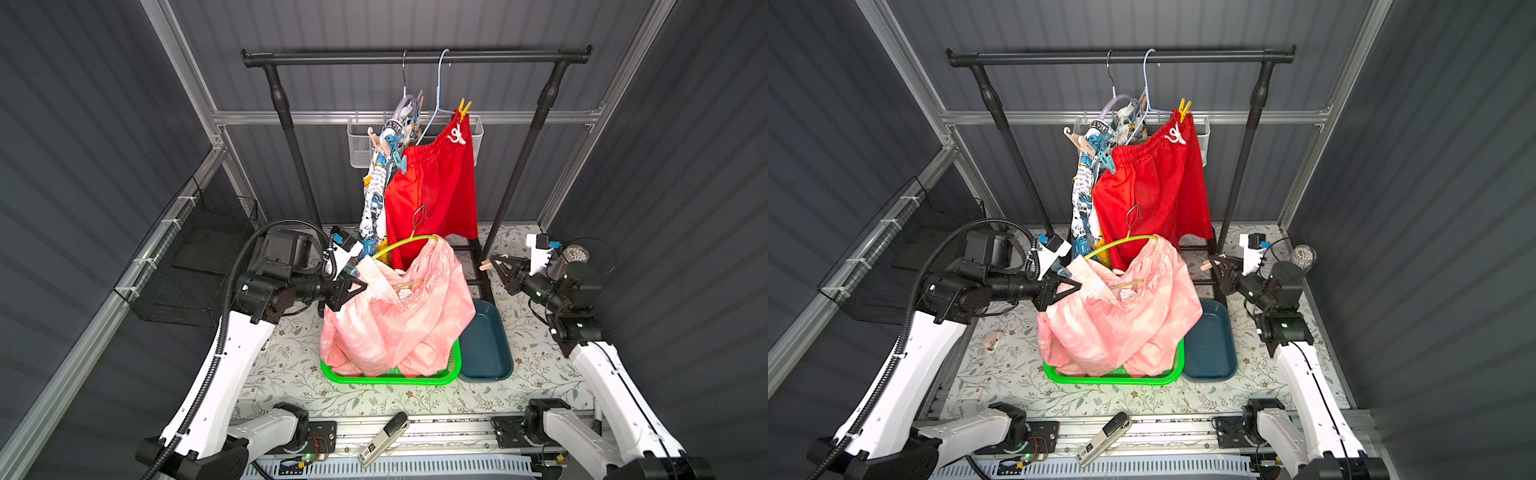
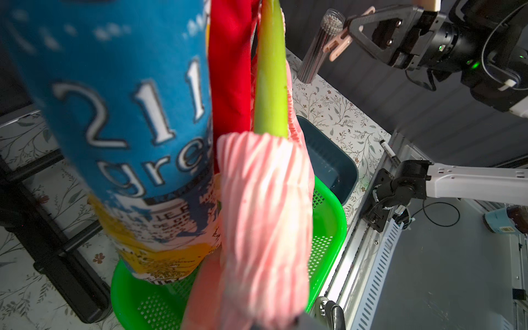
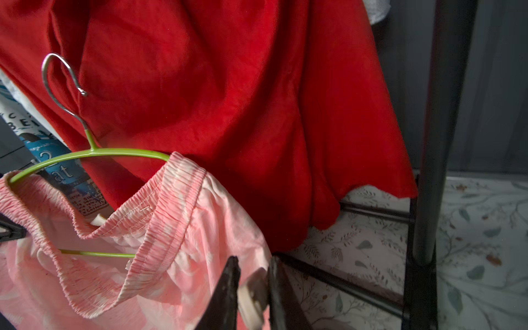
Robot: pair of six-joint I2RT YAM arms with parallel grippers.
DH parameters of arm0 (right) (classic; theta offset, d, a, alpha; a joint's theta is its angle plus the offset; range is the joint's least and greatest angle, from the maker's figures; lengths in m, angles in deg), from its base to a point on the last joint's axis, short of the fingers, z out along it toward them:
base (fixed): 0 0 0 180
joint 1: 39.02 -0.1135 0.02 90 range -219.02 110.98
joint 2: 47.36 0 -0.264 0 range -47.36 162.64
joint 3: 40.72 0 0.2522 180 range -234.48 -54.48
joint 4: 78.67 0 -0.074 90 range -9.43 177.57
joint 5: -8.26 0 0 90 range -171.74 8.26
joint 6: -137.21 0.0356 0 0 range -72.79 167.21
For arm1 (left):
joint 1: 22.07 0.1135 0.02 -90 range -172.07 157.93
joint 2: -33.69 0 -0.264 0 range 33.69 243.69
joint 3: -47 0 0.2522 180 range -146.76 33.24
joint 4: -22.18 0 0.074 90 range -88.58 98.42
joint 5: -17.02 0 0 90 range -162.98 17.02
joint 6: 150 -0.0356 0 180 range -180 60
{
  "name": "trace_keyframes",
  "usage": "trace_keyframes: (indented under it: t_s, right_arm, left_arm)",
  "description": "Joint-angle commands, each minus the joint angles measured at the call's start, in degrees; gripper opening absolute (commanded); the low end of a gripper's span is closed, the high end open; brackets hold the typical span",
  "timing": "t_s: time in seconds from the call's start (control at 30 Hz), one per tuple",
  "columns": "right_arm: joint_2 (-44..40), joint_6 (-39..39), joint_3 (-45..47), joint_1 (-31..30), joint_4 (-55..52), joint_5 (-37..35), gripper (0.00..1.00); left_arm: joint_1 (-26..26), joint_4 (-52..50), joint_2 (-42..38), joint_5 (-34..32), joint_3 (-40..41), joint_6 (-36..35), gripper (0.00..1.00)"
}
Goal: Remove the clothespins securing shorts to the hanger
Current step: Remove the clothespin from the hanger, then place the clothespin in the storage box.
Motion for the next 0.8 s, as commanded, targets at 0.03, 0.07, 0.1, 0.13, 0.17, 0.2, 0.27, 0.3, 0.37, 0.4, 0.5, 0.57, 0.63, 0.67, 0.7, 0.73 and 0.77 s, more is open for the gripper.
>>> trace_keyframes:
  t_s: [0.03,0.07,0.1,0.13,0.17,0.2,0.27,0.3,0.37,0.4,0.5,0.57,0.63,0.67,0.7,0.73,0.77]
  right_arm:
    - [-4.57,6.66,3.83,-6.50,-17.39,-11.96,0.02]
    - [-5.10,7.65,4.48,-8.31,-19.98,-15.08,0.03]
    - [-5.40,8.68,5.12,-10.09,-22.40,-18.24,0.05]
    - [-5.50,9.89,5.72,-11.45,-24.75,-20.10,0.07]
    - [-5.41,11.00,6.51,-12.20,-26.23,-21.73,0.08]
    - [-5.17,11.81,7.49,-12.82,-27.11,-22.65,0.09]
    - [-4.68,13.07,8.87,-13.33,-29.29,-24.58,0.11]
    - [-4.46,14.01,9.38,-13.47,-30.06,-25.57,0.12]
    - [-4.03,15.67,10.14,-13.64,-30.95,-27.15,0.15]
    - [-3.77,16.54,10.54,-13.77,-31.36,-27.88,0.20]
    - [-2.34,18.77,11.81,-14.47,-31.65,-29.16,0.32]
    - [-0.87,20.16,12.45,-15.32,-31.58,-30.19,0.36]
    - [0.69,21.05,12.93,-16.38,-30.97,-31.59,0.38]
    - [1.56,21.26,13.22,-16.78,-30.44,-31.98,0.39]
    - [2.53,21.65,13.29,-17.21,-30.31,-32.65,0.40]
    - [3.51,21.76,13.39,-17.48,-29.99,-33.00,0.40]
    - [4.31,21.76,13.32,-17.68,-29.66,-32.93,0.40]
  left_arm:
    - [0.35,4.19,-2.28,1.67,-1.52,0.22,0.00]
    - [0.36,4.44,-2.41,1.83,-1.31,0.18,0.00]
    - [0.36,4.92,-2.45,2.16,-1.11,0.18,0.00]
    - [0.35,5.45,-2.50,2.60,-0.86,0.26,0.00]
    - [0.36,5.97,-2.53,3.03,-0.69,0.35,0.00]
    - [0.36,6.63,-2.62,3.61,-0.43,0.47,0.00]
    - [0.36,7.75,-2.80,4.45,0.10,0.77,0.00]
    - [0.36,8.12,-2.88,4.64,0.36,0.79,0.00]
    - [0.36,8.42,-2.80,4.83,0.75,0.79,0.00]
    - [0.36,8.35,-2.65,4.88,0.90,0.79,0.00]
    - [0.36,8.25,-2.81,4.83,1.31,0.62,0.00]
    - [0.36,8.76,-3.22,4.83,1.86,0.61,0.00]
    - [0.32,9.13,-3.48,4.83,2.24,0.62,0.00]
    - [0.36,9.22,-3.50,4.91,2.42,0.53,0.00]
    - [0.36,9.31,-3.50,4.92,2.51,0.53,0.00]
    - [0.36,9.31,-3.48,4.92,2.72,0.53,0.00]
    - [0.36,9.31,-3.48,4.92,2.77,0.53,0.00]
